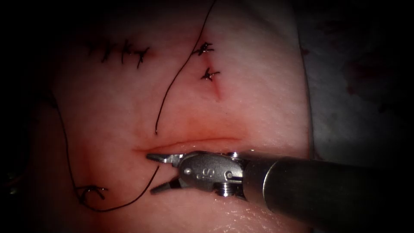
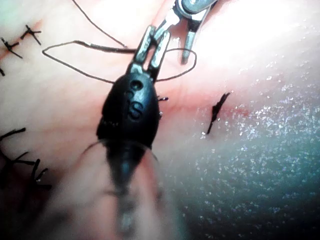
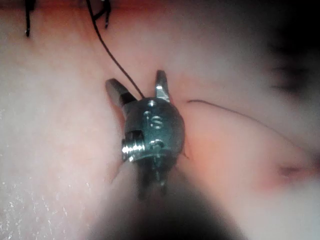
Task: Wound Closure
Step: Pull the suture through the wound with the right grasper.
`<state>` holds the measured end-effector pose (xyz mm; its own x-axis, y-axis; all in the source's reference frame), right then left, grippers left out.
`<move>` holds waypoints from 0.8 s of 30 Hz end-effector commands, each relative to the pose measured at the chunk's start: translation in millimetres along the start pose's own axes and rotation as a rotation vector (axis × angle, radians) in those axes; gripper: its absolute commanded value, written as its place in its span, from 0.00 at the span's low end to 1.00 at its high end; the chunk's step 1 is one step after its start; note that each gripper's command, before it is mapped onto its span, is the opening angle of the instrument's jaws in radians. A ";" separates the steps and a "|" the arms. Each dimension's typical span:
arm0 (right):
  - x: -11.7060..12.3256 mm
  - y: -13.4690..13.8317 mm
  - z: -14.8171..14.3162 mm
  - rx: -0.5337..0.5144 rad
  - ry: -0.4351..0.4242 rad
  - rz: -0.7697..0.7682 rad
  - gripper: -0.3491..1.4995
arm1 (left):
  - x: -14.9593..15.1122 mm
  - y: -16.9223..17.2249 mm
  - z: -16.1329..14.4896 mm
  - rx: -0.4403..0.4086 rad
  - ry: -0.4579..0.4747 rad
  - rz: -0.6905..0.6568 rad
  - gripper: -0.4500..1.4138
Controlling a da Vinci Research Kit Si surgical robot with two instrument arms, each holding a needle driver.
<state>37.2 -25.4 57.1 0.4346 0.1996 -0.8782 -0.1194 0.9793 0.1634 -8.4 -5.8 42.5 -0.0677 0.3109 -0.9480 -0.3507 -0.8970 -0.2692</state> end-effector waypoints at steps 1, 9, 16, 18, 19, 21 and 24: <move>-0.1 0.3 0.8 0.009 -0.006 -0.001 0.20 | -0.6 0.0 0.5 -0.001 0.001 0.001 0.00; 0.3 -0.7 -0.8 0.043 -0.022 -0.008 0.00 | -0.7 0.0 0.7 0.002 0.000 0.001 0.00; 5.8 -10.0 -3.6 0.114 0.030 0.001 0.00 | -2.2 0.2 1.7 0.009 -0.001 0.012 0.00; 7.8 -12.7 -3.9 0.131 0.043 -0.005 0.00 | -2.5 0.3 1.9 0.011 -0.001 0.014 0.00; 9.3 -14.5 -4.0 0.145 0.054 -0.013 0.00 | -2.6 0.4 2.0 0.010 -0.003 0.016 0.00; 10.7 -15.7 -4.1 0.157 0.064 -0.022 0.00 | -2.5 0.4 2.1 0.009 -0.006 0.016 0.00; 11.8 -15.1 -4.0 0.156 0.069 -0.011 0.13 | -2.5 0.5 2.0 0.008 -0.008 0.016 0.00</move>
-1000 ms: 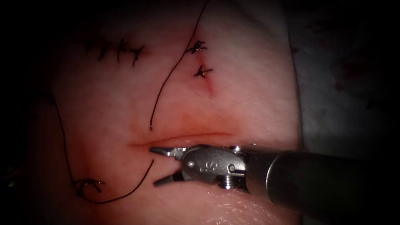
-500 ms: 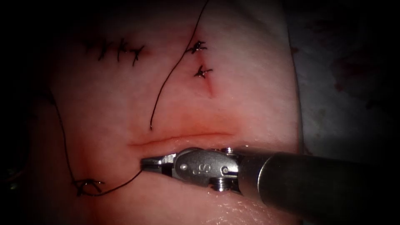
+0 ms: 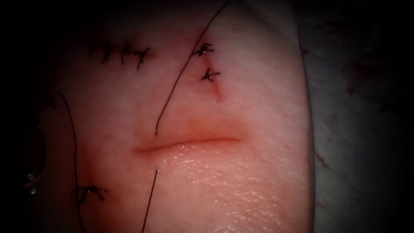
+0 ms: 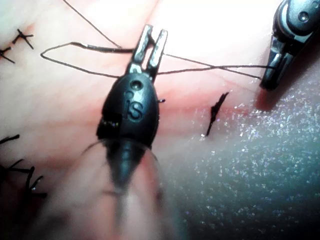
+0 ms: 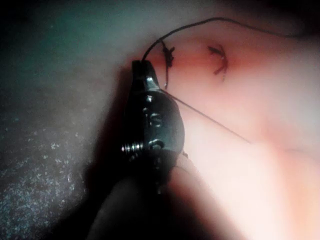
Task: Wound Closure
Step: Pull the suture through the wound with the right grasper.
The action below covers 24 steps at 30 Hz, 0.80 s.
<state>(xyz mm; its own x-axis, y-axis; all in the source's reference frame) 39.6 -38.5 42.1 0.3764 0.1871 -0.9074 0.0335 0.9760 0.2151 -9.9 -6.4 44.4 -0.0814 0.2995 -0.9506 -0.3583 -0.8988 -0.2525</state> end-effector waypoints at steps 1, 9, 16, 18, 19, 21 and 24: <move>-0.3 2.3 0.8 -0.026 0.021 0.019 0.55 | -0.6 -0.1 0.4 -0.003 0.001 0.000 0.00; -5.0 11.2 -1.6 -0.125 0.079 -0.052 0.96 | -0.5 -0.6 0.0 -0.004 -0.003 -0.004 0.00; -9.2 14.2 -0.6 -0.133 0.070 -0.079 0.95 | -0.5 -0.5 0.2 -0.001 -0.004 -0.004 0.00; -10.2 14.6 0.2 -0.126 0.050 -0.092 0.94 | -0.5 -0.5 0.3 0.000 -0.004 -0.004 0.00; -11.1 14.7 1.0 -0.121 0.032 -0.098 0.92 | -0.5 -0.5 0.3 -0.001 -0.004 -0.004 0.00; -11.5 14.8 1.4 -0.119 0.023 -0.101 0.91 | -0.5 -0.5 0.2 -0.001 -0.004 -0.003 0.00; -13.0 15.2 2.8 -0.117 -0.001 -0.111 0.85 | -0.6 -0.4 0.1 -0.001 -0.004 -0.002 0.00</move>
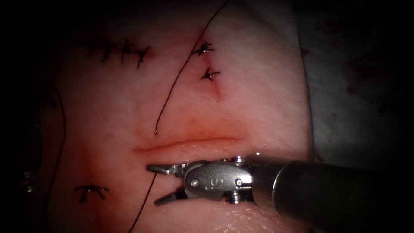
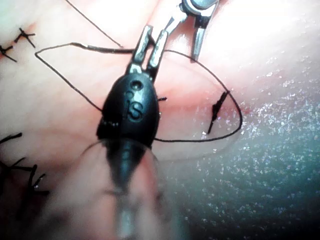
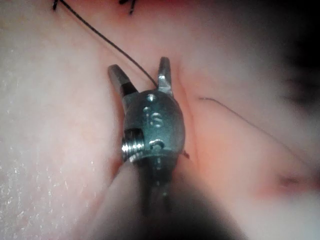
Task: Wound Closure
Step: Pull the suture through the wound with the right grasper.
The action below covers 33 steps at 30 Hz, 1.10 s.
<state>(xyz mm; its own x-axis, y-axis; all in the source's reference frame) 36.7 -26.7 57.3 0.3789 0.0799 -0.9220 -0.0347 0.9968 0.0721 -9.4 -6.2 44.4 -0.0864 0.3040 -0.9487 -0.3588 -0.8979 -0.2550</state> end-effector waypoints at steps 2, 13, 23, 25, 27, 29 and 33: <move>-0.6 0.5 1.5 -0.001 0.001 -0.009 0.85 | -0.7 0.0 0.5 -0.001 0.002 0.001 0.00; -0.2 -1.0 0.3 0.065 -0.041 0.011 0.00 | -0.8 -0.2 0.7 -0.003 0.000 0.000 0.00; 7.6 -12.1 -2.9 0.144 0.012 -0.059 0.00 | -1.0 -0.2 0.8 -0.001 0.000 0.002 0.00; 10.3 -15.4 -3.5 0.164 0.029 -0.083 0.00 | -1.0 -0.2 0.9 0.000 -0.001 0.002 0.00; 12.1 -17.0 -3.6 0.179 0.043 -0.098 0.00 | -1.0 -0.1 1.2 0.001 -0.004 0.003 0.00; 12.5 -16.5 -3.4 0.180 0.038 -0.068 0.35 | -1.0 0.0 1.4 0.004 -0.008 0.004 0.00; 11.5 -11.9 -3.3 0.116 0.079 -0.021 0.89 | -1.1 0.1 1.3 0.004 -0.008 0.004 0.00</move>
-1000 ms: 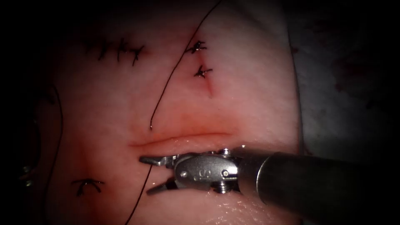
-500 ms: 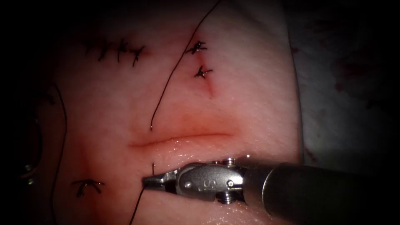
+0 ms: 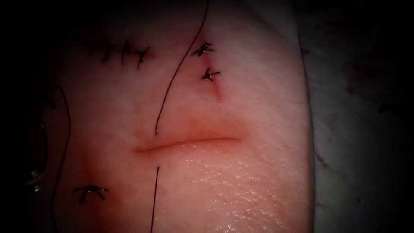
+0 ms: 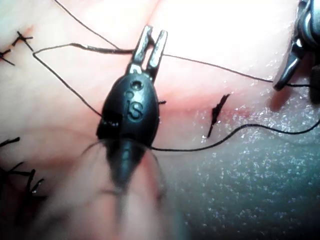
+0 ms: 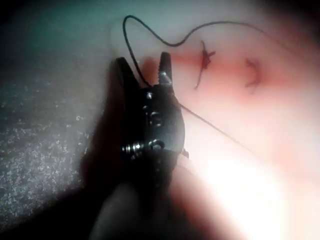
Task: Wound Closure
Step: Pull the suture through the wound with the right grasper.
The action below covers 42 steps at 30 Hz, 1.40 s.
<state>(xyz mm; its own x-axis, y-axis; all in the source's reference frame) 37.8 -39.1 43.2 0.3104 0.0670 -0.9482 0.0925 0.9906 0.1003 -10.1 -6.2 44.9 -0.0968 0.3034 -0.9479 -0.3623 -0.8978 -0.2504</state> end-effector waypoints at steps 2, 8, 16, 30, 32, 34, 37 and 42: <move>-2.6 5.3 0.0 -0.066 0.039 -0.037 0.97 | -0.7 0.0 0.4 -0.004 0.000 0.001 0.00; -8.2 12.1 -1.5 -0.076 0.034 -0.064 0.96 | -0.7 0.1 0.2 -0.004 -0.001 0.003 0.00; -12.6 13.9 1.7 -0.068 -0.031 -0.134 0.91 | -0.8 0.1 0.2 -0.004 -0.001 0.009 0.00; -14.0 12.8 2.1 -0.065 -0.093 -0.116 0.00 | -0.8 0.3 -0.1 -0.005 -0.002 0.011 0.00; -13.1 11.8 1.9 -0.065 -0.095 -0.118 0.00 | -0.8 0.3 0.0 -0.003 -0.002 0.011 0.00; -11.9 10.4 1.8 -0.059 -0.091 -0.122 0.00 | -0.8 0.3 0.1 -0.004 -0.004 0.011 0.00; -10.7 9.0 1.6 -0.052 -0.086 -0.126 0.00 | -0.8 0.3 0.1 -0.005 -0.004 0.011 0.00; -5.6 2.0 -0.4 -0.009 -0.055 -0.156 0.00 | -0.8 0.2 -0.1 -0.007 -0.004 0.011 0.00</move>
<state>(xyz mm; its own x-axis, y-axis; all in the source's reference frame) 34.9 -38.2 47.2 0.3379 -0.1082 -0.9349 0.1494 0.9869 -0.0602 -9.6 -6.6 44.9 -0.1055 0.2951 -0.9496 -0.3557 -0.9030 -0.2411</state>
